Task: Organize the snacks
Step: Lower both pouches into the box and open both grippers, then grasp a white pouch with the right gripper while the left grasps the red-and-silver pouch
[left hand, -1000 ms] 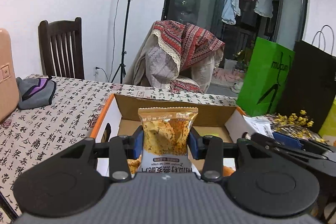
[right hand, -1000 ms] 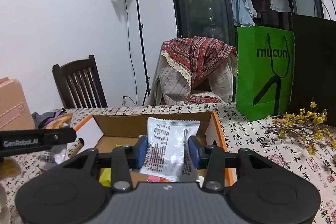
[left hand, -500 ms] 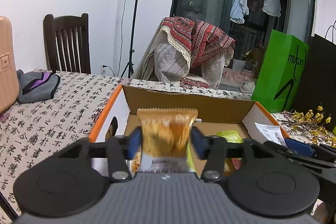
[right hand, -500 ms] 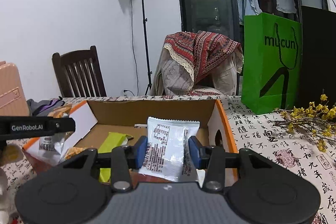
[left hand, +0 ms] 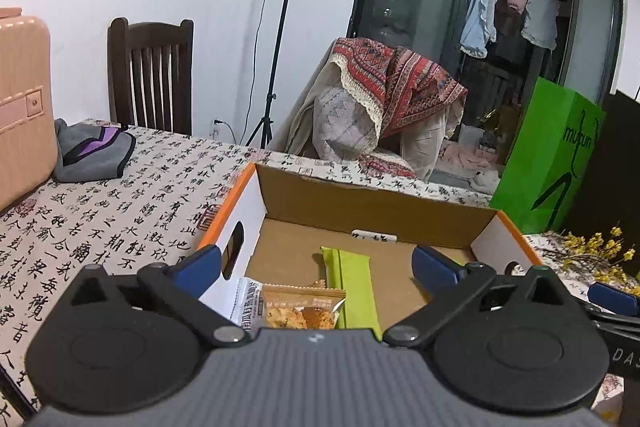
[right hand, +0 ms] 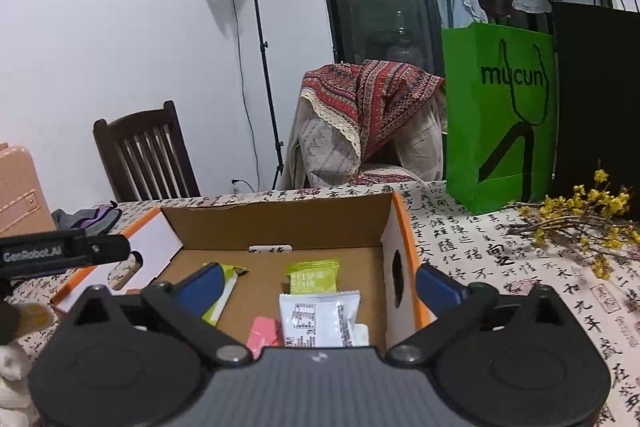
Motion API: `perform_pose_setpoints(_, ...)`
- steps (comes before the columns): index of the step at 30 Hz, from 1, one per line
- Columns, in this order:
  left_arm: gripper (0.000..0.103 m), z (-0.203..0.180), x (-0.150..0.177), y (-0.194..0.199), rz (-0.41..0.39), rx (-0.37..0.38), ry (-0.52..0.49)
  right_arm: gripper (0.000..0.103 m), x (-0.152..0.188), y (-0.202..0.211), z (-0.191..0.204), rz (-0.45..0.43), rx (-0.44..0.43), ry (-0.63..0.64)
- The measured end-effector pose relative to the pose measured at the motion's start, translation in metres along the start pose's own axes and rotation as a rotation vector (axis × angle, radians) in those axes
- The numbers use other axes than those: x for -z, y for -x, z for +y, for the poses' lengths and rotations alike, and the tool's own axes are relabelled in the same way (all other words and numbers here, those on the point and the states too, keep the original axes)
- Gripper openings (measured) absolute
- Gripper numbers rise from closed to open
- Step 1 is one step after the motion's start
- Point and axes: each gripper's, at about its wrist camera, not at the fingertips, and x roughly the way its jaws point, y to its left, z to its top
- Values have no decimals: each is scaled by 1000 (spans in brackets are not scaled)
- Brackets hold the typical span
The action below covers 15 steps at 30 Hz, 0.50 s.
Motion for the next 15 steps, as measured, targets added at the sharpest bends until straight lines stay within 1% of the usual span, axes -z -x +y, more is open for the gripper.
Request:
perform_pose_setpoints(3,103,1,-2,9,14,16,14,103,-5,11,2,0,9,3)
perform_pose_setpoints(7,103,3,-2,20,30,20,20,103,-5,23,5,23,15,18)
perform_pose_setpoints(12,103,4,2,39,26,12,-2,103,1,40,12,52,38,58)
perform_pose_setpoints(15,103,8,6,50,29,13,-6,103,8,50,15,70,35,73)
